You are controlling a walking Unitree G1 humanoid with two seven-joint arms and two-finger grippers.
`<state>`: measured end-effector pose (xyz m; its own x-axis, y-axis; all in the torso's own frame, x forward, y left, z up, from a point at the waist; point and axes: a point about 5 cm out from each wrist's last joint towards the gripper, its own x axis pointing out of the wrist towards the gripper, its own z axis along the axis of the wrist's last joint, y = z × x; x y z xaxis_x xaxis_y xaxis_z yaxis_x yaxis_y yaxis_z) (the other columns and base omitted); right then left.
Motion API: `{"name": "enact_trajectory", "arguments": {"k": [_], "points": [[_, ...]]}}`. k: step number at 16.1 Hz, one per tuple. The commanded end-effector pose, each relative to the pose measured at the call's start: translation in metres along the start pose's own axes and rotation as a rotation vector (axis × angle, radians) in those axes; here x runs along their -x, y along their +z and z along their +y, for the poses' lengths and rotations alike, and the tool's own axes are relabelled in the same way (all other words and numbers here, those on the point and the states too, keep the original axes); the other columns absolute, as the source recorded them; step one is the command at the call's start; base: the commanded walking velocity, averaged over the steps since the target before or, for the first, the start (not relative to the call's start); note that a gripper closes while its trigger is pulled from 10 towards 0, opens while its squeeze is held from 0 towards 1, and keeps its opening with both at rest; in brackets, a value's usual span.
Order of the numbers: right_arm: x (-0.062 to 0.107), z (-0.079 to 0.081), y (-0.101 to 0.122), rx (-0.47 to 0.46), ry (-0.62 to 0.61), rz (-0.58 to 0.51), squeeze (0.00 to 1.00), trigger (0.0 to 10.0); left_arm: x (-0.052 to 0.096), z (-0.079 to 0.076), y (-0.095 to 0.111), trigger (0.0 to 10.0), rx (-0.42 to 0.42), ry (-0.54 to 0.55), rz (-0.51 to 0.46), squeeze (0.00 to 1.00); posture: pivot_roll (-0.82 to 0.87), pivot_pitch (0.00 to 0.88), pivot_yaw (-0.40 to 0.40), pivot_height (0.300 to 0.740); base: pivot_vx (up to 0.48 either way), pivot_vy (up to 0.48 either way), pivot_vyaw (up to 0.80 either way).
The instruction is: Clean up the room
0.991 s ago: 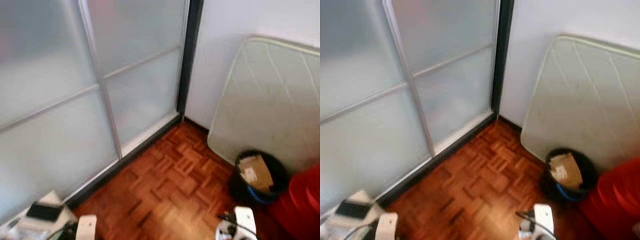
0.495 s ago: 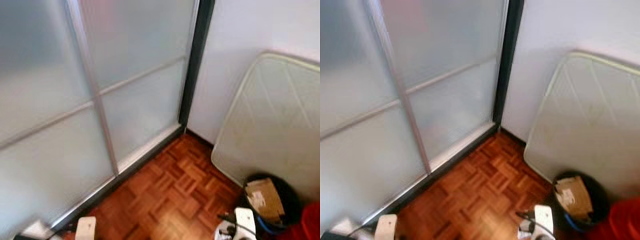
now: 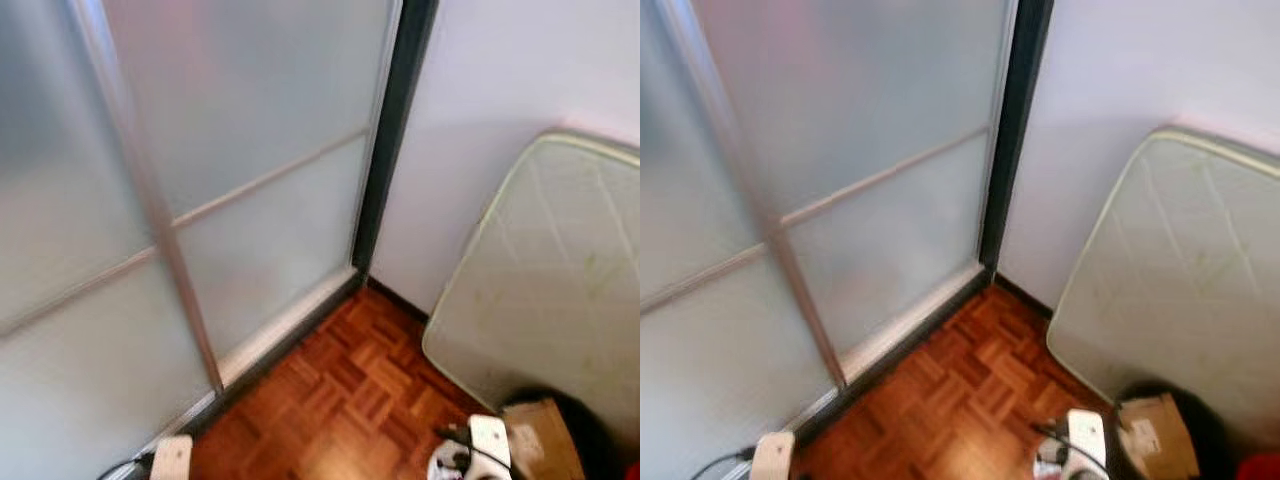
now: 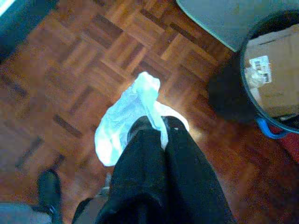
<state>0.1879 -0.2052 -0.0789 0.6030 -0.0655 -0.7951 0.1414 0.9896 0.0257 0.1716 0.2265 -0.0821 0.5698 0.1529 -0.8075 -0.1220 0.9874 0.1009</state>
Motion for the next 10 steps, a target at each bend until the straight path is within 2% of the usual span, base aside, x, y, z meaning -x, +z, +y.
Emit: {"name": "enact_trajectory", "arguments": {"k": [1, 7, 10], "points": [[0.0028, -0.0128, -0.0067, -0.011, -0.037, 0.021, 0.0, 10.0, -0.0009, -0.0099, 0.0013, 10.0, 0.001, -0.023, 0.003, 0.0, 0.05, 0.0, -0.038, 0.74, 0.405, 0.0, -0.8], [0.0026, -0.0123, -0.0065, -0.017, -0.042, 0.02, 0.0, 10.0, -0.001, -0.0092, 0.0016, 10.0, 0.001, -0.022, 0.002, 0.0, 0.05, 0.0, -0.034, 0.74, 0.361, 0.0, -0.79], [0.0026, -0.0123, -0.0061, -0.015, -0.043, 0.018, 0.0, 10.0, -0.001, -0.009, 0.0017, 10.0, -0.01, -0.016, 0.004, 0.0, 0.06, 0.0, -0.037, 0.74, 0.09, 0.0, -0.79]]}}
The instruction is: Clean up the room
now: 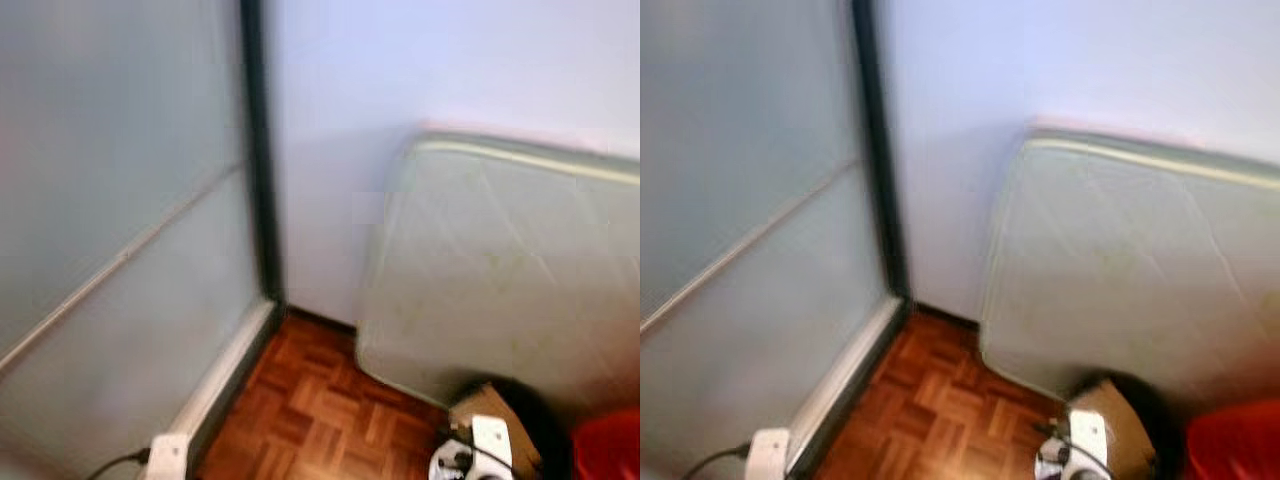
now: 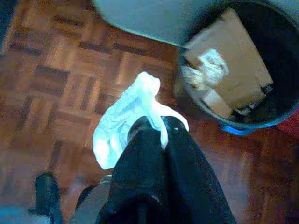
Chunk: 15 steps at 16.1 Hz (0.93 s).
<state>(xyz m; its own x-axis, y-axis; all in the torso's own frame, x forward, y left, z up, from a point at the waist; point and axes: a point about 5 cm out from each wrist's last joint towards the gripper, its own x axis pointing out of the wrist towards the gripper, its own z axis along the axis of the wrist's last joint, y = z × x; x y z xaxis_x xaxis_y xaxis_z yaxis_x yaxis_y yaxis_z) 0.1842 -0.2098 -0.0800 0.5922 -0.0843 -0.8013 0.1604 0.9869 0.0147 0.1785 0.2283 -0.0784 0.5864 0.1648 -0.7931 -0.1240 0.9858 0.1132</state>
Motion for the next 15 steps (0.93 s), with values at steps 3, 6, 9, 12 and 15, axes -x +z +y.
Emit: {"name": "enact_trajectory", "arguments": {"k": [3, 6, 9, 12, 15], "points": [[0.0014, -0.0078, -0.0029, -0.007, -0.025, 0.007, 0.0, 10.0, 0.0005, -0.0112, -0.006, 10.0, 0.0, -0.03, 0.023, 0.0, 0.05, 0.0, -0.038, 0.74, 0.0, 0.0, -0.79], [0.0015, -0.0085, -0.0028, -0.007, -0.027, 0.006, 0.0, 10.0, 0.0005, -0.0122, -0.0062, 10.0, -0.001, -0.032, 0.023, 0.0, 0.05, 0.0, -0.041, 0.74, 0.0, 0.0, -0.79], [0.0015, -0.0091, -0.0025, -0.002, -0.026, 0.006, 0.0, 10.0, 0.0005, -0.0133, -0.0062, 10.0, -0.002, -0.033, 0.022, 0.0, 0.06, 0.0, -0.047, 0.74, 0.0, 0.0, -0.79], [0.0015, -0.0087, -0.0022, 0.008, -0.021, 0.005, 0.0, 10.0, 0.0004, -0.0133, -0.0054, 10.0, -0.029, -0.033, 0.019, 0.0, 0.06, 0.0, -0.048, 0.74, 0.0, -0.099, -0.79], [0.0014, -0.0083, -0.0019, 0.008, -0.021, 0.004, 0.0, 10.0, 0.0003, -0.0131, -0.0055, 10.0, -0.025, -0.032, 0.02, 0.0, 0.06, 0.0, -0.048, 0.74, 0.0, -0.215, -0.79]]}}
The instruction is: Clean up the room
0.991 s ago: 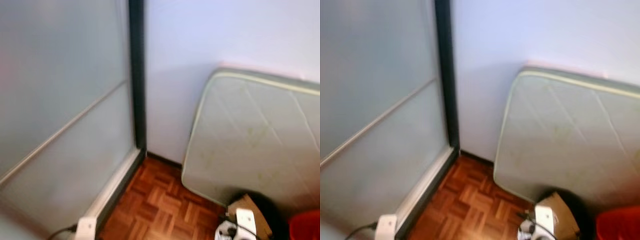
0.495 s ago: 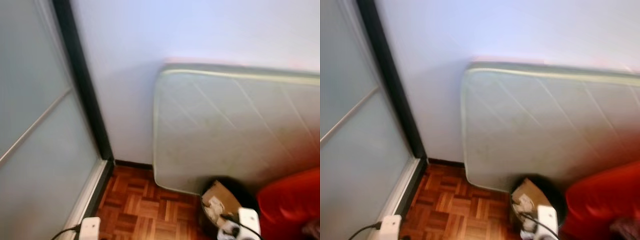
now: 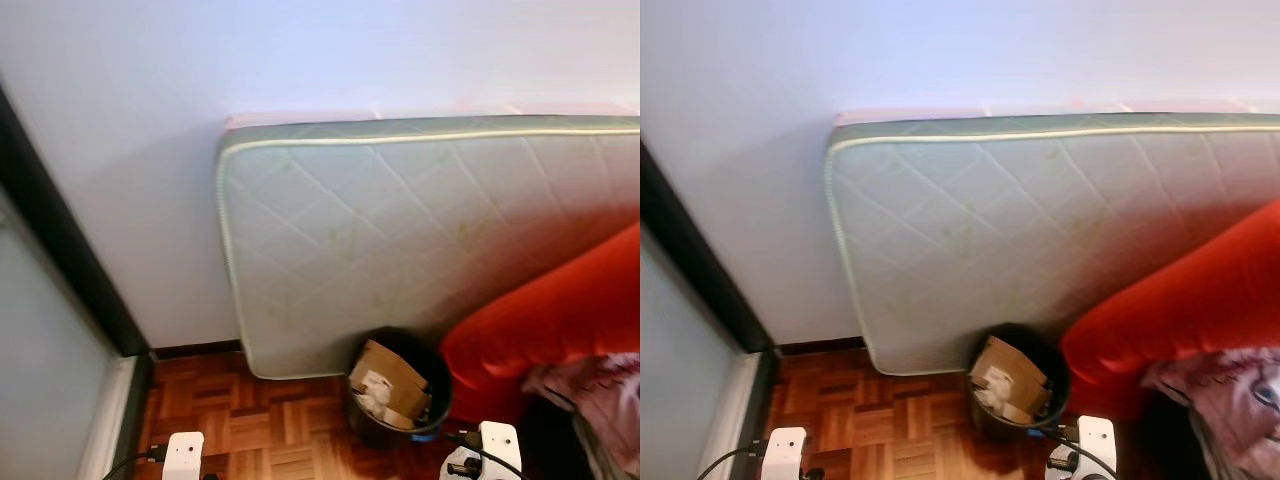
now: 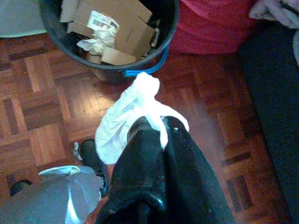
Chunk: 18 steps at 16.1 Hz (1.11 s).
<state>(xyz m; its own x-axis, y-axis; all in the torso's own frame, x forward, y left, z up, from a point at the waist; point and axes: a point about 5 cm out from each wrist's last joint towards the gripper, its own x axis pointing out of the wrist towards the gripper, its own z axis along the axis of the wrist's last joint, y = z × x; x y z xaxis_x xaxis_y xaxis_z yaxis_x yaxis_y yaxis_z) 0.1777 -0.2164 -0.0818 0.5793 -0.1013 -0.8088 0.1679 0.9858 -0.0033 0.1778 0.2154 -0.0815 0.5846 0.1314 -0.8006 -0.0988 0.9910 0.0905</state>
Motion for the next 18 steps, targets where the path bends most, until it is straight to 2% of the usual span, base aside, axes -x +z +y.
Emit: {"name": "enact_trajectory", "arguments": {"k": [1, 6, 15, 18], "points": [[-0.0005, -0.0006, 0.0036, 0.002, -0.002, -0.01, 0.0, 10.0, 0.0003, 0.0, -0.0027, 10.0, -0.016, 0.003, 0.014, 0.0, 0.06, 0.0, -0.048, 0.74, 0.0, 0.0, -0.79], [-0.0007, 0.0004, 0.0047, -0.003, -0.001, -0.018, 0.0, 10.0, 0.0, 0.0007, -0.0014, 10.0, -0.042, 0.001, 0.015, 0.0, 0.05, 0.0, -0.042, 0.74, 0.0, 0.0, 0.0], [-0.0012, 0.0037, 0.0066, -0.012, 0.008, -0.029, 0.0, 10.0, -0.0004, 0.003, 0.0018, 10.0, -0.071, 0.003, 0.006, 0.0, 0.05, 0.0, -0.037, 0.74, 0.0, -0.363, 0.0], [-0.0011, 0.0031, 0.0063, -0.003, 0.008, -0.027, 0.0, 10.0, -0.0003, 0.0025, 0.0006, 10.0, -0.064, 0.004, 0.013, 0.0, 0.04, 0.0, -0.039, 0.74, 0.0, -0.104, -0.8]]}}
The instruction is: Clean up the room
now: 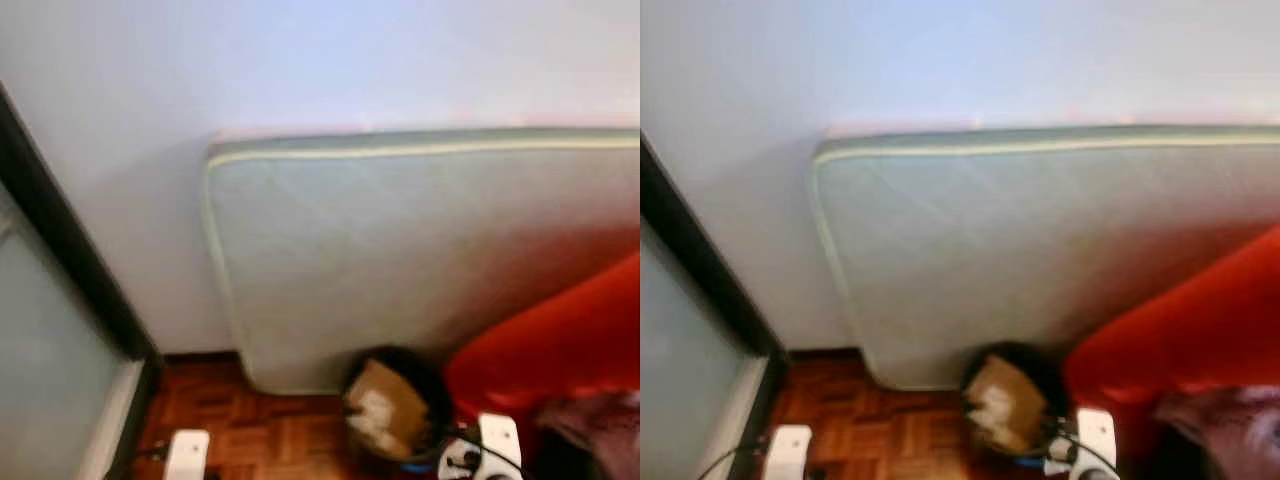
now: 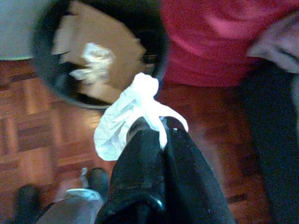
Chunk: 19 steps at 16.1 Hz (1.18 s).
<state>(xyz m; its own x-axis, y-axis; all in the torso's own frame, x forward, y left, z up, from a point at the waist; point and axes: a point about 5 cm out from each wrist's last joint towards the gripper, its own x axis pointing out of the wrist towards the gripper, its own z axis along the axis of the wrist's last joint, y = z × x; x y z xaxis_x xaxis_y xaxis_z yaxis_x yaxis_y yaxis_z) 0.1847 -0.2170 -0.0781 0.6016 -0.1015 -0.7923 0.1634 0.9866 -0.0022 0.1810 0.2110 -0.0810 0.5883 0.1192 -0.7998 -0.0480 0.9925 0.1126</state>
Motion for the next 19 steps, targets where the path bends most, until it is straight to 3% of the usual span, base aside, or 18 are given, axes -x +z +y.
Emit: {"name": "enact_trajectory", "arguments": {"k": [1, 8, 11, 12, 14, 15, 19], "points": [[0.0, 0.003, -0.001, -0.007, 0.006, -0.009, 0.0, 10.0, 0.001, 0.007, -0.003, 10.0, -0.012, 0.017, 0.017, 0.0, 0.04, 0.0, -0.038, 0.74, 0.0, 0.0, 0.0], [0.0, 0.004, 0.004, 0.035, 0.035, -0.048, 0.0, 10.0, 0.001, 0.008, -0.001, 10.0, -0.017, 0.032, 0.0, 0.0, 0.03, 0.0, -0.031, 0.74, 0.0, 0.0, 0.0], [-0.003, 0.073, 0.051, 0.222, 0.271, -0.235, 0.0, 10.0, -0.005, 0.0, 0.056, 10.0, 0.003, 0.051, -0.188, 0.0, 0.02, 0.0, 0.0, 0.74, 0.0, 0.0, 0.0], [-0.003, 0.078, 0.054, 0.224, 0.275, -0.239, 0.0, 10.0, -0.005, 0.006, 0.057, 10.0, 0.004, 0.047, -0.185, 0.0, 0.0, 0.0, 0.014, 0.74, 0.0, 0.0, 0.0], [-0.003, 0.08, 0.057, 0.211, 0.276, -0.254, 0.0, 10.0, -0.005, 0.007, 0.058, 10.0, 0.011, 0.042, -0.187, 0.0, -0.01, 0.0, 0.017, 0.74, 0.0, 0.0, 0.0], [-0.003, 0.079, 0.063, 0.16, 0.266, -0.278, 0.0, 10.0, -0.006, 0.006, 0.064, 10.0, 0.018, 0.028, -0.207, 0.0, -0.01, 0.0, 0.013, 0.74, 0.0, 0.0, 0.0], [-0.003, 0.079, 0.079, 0.163, 0.251, -0.326, 0.0, 10.0, -0.007, -0.003, 0.075, 10.0, 0.04, 0.009, -0.221, 0.0, -0.02, 0.0, -0.003, 0.74, 0.0, 0.0, 0.0]]}}
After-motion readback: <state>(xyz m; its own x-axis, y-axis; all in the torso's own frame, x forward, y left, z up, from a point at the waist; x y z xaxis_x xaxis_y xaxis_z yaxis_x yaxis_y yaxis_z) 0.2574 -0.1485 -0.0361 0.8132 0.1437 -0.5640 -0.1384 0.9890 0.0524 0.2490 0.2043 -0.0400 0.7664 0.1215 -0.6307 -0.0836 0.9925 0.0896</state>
